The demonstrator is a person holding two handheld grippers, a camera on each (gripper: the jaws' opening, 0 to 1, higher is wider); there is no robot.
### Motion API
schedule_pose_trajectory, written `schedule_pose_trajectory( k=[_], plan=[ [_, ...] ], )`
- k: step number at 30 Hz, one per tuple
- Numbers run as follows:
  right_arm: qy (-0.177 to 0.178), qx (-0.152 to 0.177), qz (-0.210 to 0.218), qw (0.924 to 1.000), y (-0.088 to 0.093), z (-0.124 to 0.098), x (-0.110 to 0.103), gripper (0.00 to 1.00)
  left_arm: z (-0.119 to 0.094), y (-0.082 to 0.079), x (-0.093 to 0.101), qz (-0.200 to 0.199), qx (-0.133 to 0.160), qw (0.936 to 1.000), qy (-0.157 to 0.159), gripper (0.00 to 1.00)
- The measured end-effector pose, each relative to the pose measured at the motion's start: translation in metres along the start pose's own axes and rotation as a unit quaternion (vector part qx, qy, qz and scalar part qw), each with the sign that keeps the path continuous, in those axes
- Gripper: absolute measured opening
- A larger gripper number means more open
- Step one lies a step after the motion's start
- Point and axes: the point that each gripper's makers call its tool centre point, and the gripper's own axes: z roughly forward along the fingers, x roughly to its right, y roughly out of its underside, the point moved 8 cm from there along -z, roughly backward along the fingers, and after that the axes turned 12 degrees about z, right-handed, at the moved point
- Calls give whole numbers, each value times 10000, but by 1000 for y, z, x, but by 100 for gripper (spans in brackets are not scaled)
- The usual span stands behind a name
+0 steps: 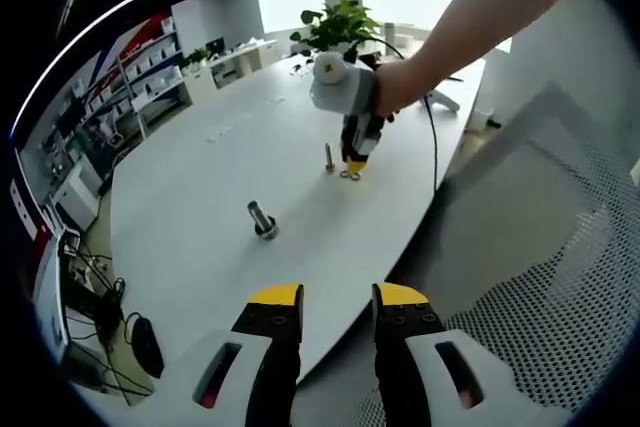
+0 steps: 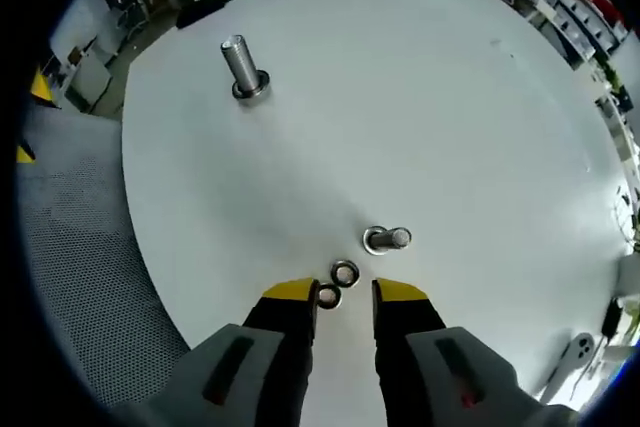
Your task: Place the washer onto the threaded stud by aligning its center hole with the stud, sliding it down to the base, and recovering from edge contact or off-axis alignment until the washer reaches the visible bottom stop.
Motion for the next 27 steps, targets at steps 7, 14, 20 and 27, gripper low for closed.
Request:
schedule_pose_trajectory(
  k=[7,14,20,27],
  plan=[
    [8,19,54,10000,6,4,-2,23,0,0,0,17,-8,10000,4,26],
    [-50,-61,142,9999,12,7,-4,18,0,0,0,31,-26,10000,2,26],
    [-66,-133,-54,9999,12,7,-6,16,0,1,0,26,-36,10000,-4,26],
    [-152,-226,-324,9991,19,6,-9,16,0,1,0,19,-34,10000,-13,25]
  ],
)
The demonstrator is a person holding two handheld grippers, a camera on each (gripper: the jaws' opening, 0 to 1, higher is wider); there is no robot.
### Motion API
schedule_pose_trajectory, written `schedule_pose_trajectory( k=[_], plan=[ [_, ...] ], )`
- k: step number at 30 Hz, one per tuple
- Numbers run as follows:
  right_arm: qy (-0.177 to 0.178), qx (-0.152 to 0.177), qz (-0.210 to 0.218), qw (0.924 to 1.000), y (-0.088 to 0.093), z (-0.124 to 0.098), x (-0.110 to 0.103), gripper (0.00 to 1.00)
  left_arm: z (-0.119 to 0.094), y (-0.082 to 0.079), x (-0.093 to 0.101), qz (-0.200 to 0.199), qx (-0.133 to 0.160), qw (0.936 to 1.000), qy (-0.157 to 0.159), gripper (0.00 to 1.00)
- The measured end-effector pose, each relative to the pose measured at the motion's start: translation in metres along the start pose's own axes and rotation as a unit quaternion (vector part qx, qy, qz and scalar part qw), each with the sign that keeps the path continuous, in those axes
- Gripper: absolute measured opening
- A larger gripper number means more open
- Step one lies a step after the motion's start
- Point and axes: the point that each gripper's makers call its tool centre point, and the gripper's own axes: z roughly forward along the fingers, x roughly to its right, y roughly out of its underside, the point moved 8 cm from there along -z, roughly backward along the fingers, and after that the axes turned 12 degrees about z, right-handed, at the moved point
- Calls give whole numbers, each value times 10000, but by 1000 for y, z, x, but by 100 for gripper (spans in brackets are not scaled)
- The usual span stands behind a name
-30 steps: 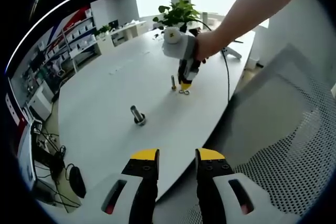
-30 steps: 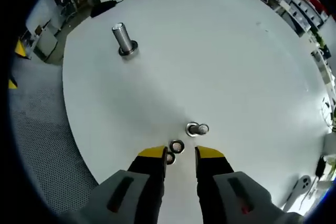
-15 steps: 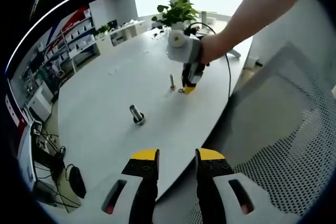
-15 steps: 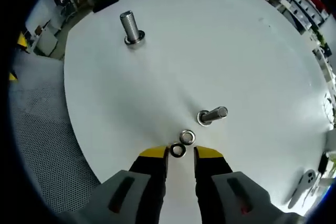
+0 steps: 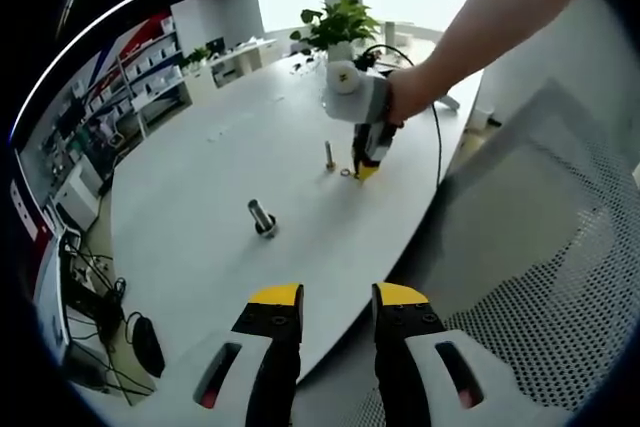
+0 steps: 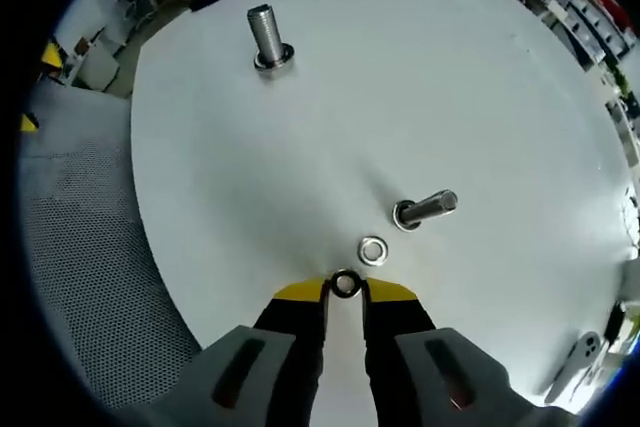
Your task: Place the washer onto the threaded stud by aligning its center hole with the stud, sliding it down to the base, and recovering from edge contact or off-axis alignment until the washer reaches the visible bottom stop.
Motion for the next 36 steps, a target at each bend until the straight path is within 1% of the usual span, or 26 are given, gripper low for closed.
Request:
schedule_pose_trajectory(
  k=[2,4,5,8,10,12,14,16,17,18,21,22,23,24,33,35,36],
  plan=[
    [-21,-13,-142,9999,0,0,0,16,0,0,0,8,-11,10000,1,25],
    [-54,-97,-82,9999,-3,0,1,16,0,0,0,4,-26,10000,4,25],
    [-61,-211,-62,9997,-5,0,1,16,0,0,0,-1,-14,10000,-6,25],
    [-12,-533,-211,9984,-10,2,0,16,0,0,0,-15,-6,10000,-12,25],
    [-9,-585,-287,9979,-11,3,0,16,1,1,0,-10,-24,10000,2,25],
    [-73,-613,-216,9979,-11,2,3,16,1,0,0,-5,-28,10000,2,25],
    [-149,-648,-28,9978,-11,2,6,16,0,1,-1,-26,-25,10000,-18,25],
    [-129,-663,68,9977,-12,2,5,14,0,1,-1,-39,-20,10000,-31,25],
    [-97,-660,52,9978,-12,2,4,13,0,1,-1,-36,-22,10000,-32,25],
    [-17,-606,-98,9981,-14,1,1,13,0,1,-1,-33,-25,10000,-32,25],
    [75,-519,-162,9985,-11,1,-3,14,0,1,-1,-38,-23,10000,-36,25],
    [71,-469,-138,9988,-10,1,-1,14,0,1,-1,-39,-21,10000,-42,25],
    [52,-367,12,9993,-9,0,-1,14,0,1,-1,-38,-20,10000,-42,25],
    [40,-330,65,9994,-8,1,1,14,0,1,-1,-36,-23,10000,-39,25],
    [194,-258,31,9995,-5,0,-4,14,0,1,-1,-27,-50,10000,-41,25],
    [168,-193,148,9996,-4,0,-2,14,0,1,-1,-33,-48,10000,-42,25],
    [149,-114,296,9994,-3,0,-1,14,0,1,-1,-35,-48,10000,-46,25]
  ],
)
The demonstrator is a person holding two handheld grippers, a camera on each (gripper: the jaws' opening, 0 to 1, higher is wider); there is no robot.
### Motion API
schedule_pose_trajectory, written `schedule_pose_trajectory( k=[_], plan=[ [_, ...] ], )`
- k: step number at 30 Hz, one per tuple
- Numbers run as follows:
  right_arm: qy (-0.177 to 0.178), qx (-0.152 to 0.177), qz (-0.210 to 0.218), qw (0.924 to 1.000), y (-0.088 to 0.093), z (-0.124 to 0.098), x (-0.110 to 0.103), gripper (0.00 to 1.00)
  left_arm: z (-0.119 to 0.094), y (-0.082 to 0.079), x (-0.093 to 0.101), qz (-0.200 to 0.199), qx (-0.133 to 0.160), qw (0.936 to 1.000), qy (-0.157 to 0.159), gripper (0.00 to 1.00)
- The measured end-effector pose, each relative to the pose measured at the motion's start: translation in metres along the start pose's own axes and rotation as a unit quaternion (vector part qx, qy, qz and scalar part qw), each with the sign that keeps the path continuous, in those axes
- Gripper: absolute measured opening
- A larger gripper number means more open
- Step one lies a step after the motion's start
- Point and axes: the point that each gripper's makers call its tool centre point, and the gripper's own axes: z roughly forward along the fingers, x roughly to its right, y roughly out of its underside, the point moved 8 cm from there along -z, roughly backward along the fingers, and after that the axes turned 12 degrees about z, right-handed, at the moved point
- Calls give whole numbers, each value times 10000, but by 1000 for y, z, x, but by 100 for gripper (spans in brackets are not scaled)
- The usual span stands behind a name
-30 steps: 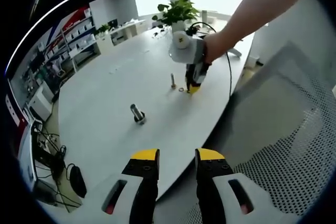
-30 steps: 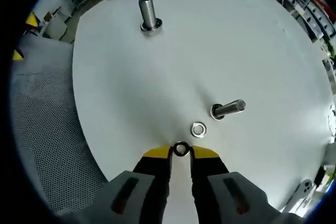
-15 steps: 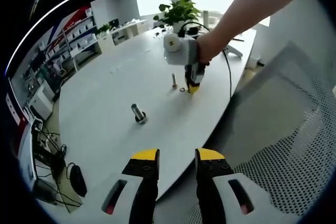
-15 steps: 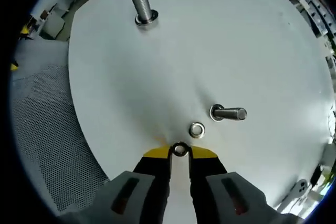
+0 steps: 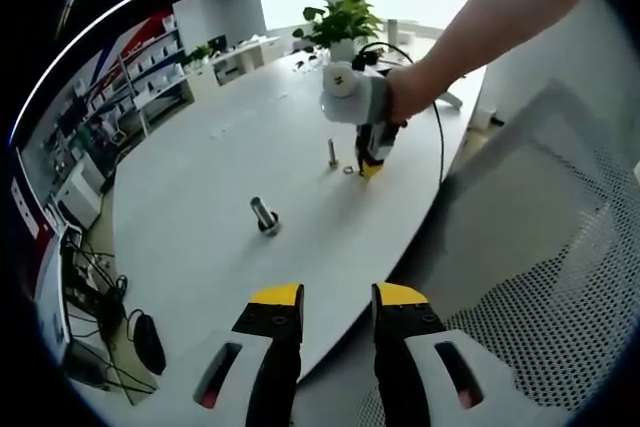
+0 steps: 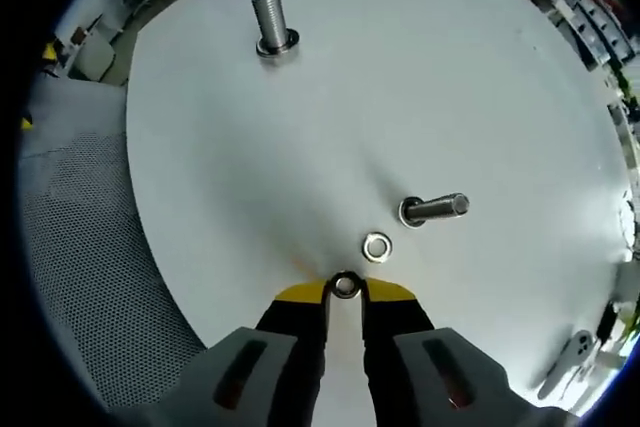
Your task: Place the washer onto the threaded stud by aligning its center hole with the stud, sliding it down to the base, and recovering from edge contact or off-axis alignment until the washer reaches the visible bottom stop.
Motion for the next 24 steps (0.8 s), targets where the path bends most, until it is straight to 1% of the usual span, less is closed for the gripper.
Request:
schedule_pose_trajectory(
  k=[2,4,7,12,15,19,21,24],
  plan=[
    [6,59,70,10000,1,1,1,14,0,0,0,-10,-9,10000,-2,25],
    [28,102,23,9999,3,-1,-3,14,0,0,0,-9,-12,10000,-16,25],
    [-3,164,73,9998,6,0,-2,14,-1,-1,-1,-22,34,10000,-46,25],
    [-48,206,138,9997,5,0,-1,15,-3,-1,-3,-67,104,9999,-98,25],
    [-28,88,193,9998,2,1,-1,15,-3,-2,-4,-90,144,9998,-119,25],
    [-116,87,319,9994,3,0,2,15,-3,-2,-4,-80,154,9998,-128,26],
    [-142,-28,334,9993,0,1,3,14,-4,-3,-4,-85,169,9997,-150,26],
    [-36,-218,123,9997,-3,2,-1,15,-5,-3,-5,-118,206,9995,-185,26]
  ],
)
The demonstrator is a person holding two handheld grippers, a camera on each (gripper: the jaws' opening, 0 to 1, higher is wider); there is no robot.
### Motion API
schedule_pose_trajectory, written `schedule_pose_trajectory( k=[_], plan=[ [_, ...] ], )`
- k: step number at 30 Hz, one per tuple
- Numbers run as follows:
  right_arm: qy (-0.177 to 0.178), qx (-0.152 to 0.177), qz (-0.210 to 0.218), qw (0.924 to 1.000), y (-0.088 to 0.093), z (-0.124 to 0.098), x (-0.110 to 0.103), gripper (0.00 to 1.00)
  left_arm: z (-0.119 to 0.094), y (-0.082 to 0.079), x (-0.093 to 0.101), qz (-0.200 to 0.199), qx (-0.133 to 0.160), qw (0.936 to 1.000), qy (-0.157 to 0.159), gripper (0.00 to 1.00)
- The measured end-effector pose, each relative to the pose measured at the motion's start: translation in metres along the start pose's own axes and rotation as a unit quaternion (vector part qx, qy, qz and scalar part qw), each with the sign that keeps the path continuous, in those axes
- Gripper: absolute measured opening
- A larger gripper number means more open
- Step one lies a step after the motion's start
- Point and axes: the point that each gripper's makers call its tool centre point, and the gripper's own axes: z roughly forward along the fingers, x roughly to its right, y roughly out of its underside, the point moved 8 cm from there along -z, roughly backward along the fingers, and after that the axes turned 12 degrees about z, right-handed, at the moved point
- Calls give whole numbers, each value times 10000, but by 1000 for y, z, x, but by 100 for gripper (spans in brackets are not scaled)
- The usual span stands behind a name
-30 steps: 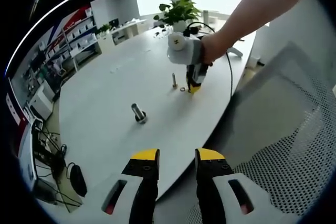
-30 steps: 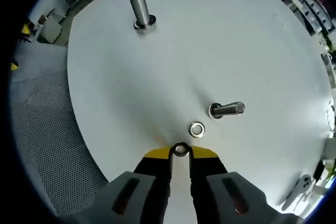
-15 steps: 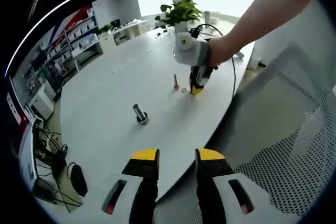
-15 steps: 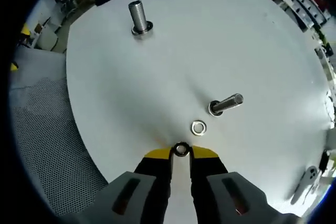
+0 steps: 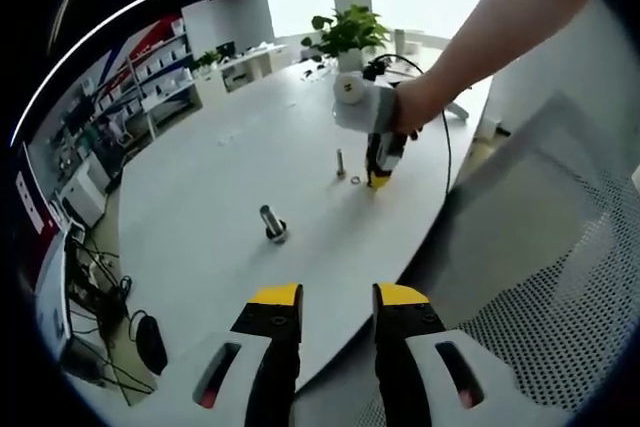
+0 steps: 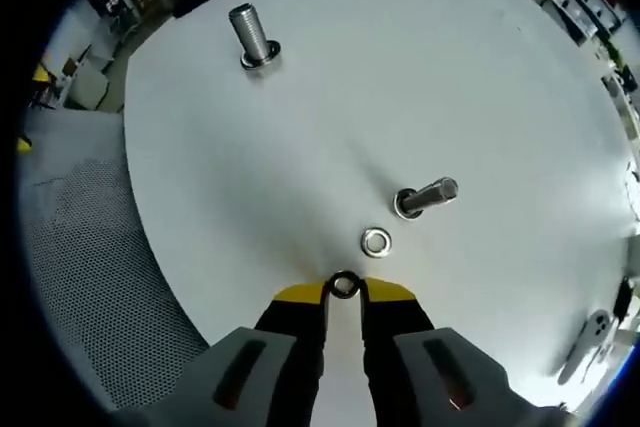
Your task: Place the washer onto the threaded stud by aligning its center hole with the stud, sliding it down to the base, and recovering from edge contact or off-axis alignment until the washer reaches the visible bottom stop.
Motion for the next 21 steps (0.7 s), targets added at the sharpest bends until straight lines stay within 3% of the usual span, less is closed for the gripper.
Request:
schedule_pose_trajectory(
  k=[5,13,21],
  plan=[
    [16,-182,62,9998,-4,0,2,15,0,0,-1,-59,9,10000,12,26],
    [-20,-176,145,9997,-3,2,3,14,0,1,-2,-83,-4,9999,-57,27],
    [164,-583,39,9982,-10,3,-2,15,0,2,-1,-67,-56,9999,-51,27]
  ],
)
